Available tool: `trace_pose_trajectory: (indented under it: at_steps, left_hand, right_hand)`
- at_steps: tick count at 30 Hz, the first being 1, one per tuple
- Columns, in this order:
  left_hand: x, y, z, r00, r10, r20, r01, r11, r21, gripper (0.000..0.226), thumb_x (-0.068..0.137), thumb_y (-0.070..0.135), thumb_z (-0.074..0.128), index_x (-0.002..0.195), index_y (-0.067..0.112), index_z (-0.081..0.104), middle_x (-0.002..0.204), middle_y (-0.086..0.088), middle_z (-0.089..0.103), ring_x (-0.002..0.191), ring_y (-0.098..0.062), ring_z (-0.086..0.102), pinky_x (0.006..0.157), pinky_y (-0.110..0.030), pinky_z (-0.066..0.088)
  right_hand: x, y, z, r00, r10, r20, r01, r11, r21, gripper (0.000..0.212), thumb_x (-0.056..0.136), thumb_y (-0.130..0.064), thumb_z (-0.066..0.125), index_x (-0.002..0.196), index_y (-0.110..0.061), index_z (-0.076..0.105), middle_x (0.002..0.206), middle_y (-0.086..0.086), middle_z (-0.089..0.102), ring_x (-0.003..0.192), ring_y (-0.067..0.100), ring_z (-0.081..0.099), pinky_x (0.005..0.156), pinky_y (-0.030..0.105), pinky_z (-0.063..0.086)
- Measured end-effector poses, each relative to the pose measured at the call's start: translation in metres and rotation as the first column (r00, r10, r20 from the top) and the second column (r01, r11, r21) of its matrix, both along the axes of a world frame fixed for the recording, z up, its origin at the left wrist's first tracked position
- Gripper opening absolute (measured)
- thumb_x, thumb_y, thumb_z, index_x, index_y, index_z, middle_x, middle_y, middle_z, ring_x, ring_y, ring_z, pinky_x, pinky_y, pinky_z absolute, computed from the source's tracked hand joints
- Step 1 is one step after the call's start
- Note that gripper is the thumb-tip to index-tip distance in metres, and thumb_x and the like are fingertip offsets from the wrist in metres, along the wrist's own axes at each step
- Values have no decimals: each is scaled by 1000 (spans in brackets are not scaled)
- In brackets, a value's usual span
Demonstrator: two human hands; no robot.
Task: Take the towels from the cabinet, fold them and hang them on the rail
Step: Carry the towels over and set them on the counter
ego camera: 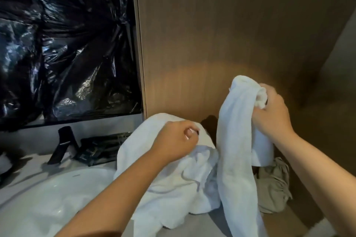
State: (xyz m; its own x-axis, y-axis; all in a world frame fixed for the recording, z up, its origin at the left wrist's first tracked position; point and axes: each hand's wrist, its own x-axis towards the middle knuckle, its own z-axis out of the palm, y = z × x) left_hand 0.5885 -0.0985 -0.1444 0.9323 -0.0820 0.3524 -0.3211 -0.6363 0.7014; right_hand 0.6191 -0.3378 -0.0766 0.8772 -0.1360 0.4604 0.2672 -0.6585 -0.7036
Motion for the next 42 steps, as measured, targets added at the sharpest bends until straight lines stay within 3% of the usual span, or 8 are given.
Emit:
trace_pose_trajectory:
  at_steps: [4, 10, 14, 16, 22, 26, 33, 42]
  left_hand:
    - [15, 27, -12, 914, 172, 366, -220, 971, 91, 61, 84, 45, 61, 142, 32, 44, 145, 6, 48, 134, -15, 42, 108, -40, 37]
    - [40, 33, -129, 963, 154, -222, -23, 865, 501, 89, 81, 85, 20, 137, 49, -39, 154, 13, -37, 147, -23, -28, 117, -63, -3]
    - [44, 26, -108, 916, 92, -390, 77, 915, 396, 86, 89, 74, 34, 148, 46, -23, 160, 10, -28, 148, -24, -27, 116, -61, -5]
    - [41, 27, -74, 878, -93, -470, 79, 996, -49, 69, 90, 69, 44, 148, 55, 9, 163, 16, -3, 152, -18, -7, 120, -54, 4]
    - [4, 5, 19, 889, -435, -142, 231, 695, -681, 73, 79, 39, 73, 142, 35, 37, 136, 18, 52, 130, -4, 48, 103, -26, 44]
    - [4, 0, 48, 996, 6, -90, -49, 873, -486, 78, 77, 23, 79, 142, 26, 36, 131, 5, 53, 115, -13, 56, 99, -34, 51]
    - [28, 91, 72, 831, 555, 37, -290, 488, -823, 48, 90, 4, 52, 133, 23, 44, 121, -2, 57, 101, -16, 60, 82, -33, 52]
    - [64, 80, -47, 991, 133, 13, -131, 988, -85, 67, 89, 58, 33, 152, 40, 21, 163, 4, 16, 150, -14, 14, 122, -38, 14]
  right_hand:
    - [5, 3, 7, 998, -70, 6, 69, 993, 97, 66, 82, -45, 74, 136, -22, 43, 127, -1, 55, 111, 18, 57, 79, 26, 48]
    - [4, 18, 18, 996, -84, -37, 91, 960, 266, 96, 80, -38, 79, 151, -15, 19, 136, -1, 49, 114, 14, 54, 93, 31, 48]
    - [7, 31, 29, 993, -111, -42, 118, 924, 364, 100, 82, -37, 77, 156, -22, 11, 153, -1, 37, 135, 21, 44, 101, 34, 43]
    - [8, 41, 43, 993, -121, -4, 112, 910, 400, 97, 86, -35, 74, 157, -25, 8, 156, -3, 34, 139, 20, 40, 106, 37, 41]
    - [31, 88, 87, 979, 6, 206, -109, 862, 494, 68, 86, -44, 69, 145, -22, 45, 130, -5, 62, 114, 11, 62, 93, 36, 57]
    - [43, 111, 118, 921, 49, 387, -253, 831, 496, 53, 87, -36, 69, 136, -21, 56, 122, -4, 64, 112, 10, 61, 95, 35, 55]
    - [47, 71, 104, 557, 246, 793, -122, 969, -216, 43, 89, -4, 64, 132, -2, 58, 90, 2, 44, 79, 7, 39, 73, 7, 35]
    - [72, 89, -75, 785, 482, -389, -611, 709, -353, 51, 101, -38, 49, 149, -29, 39, 150, -4, 38, 127, 12, 45, 103, 28, 37]
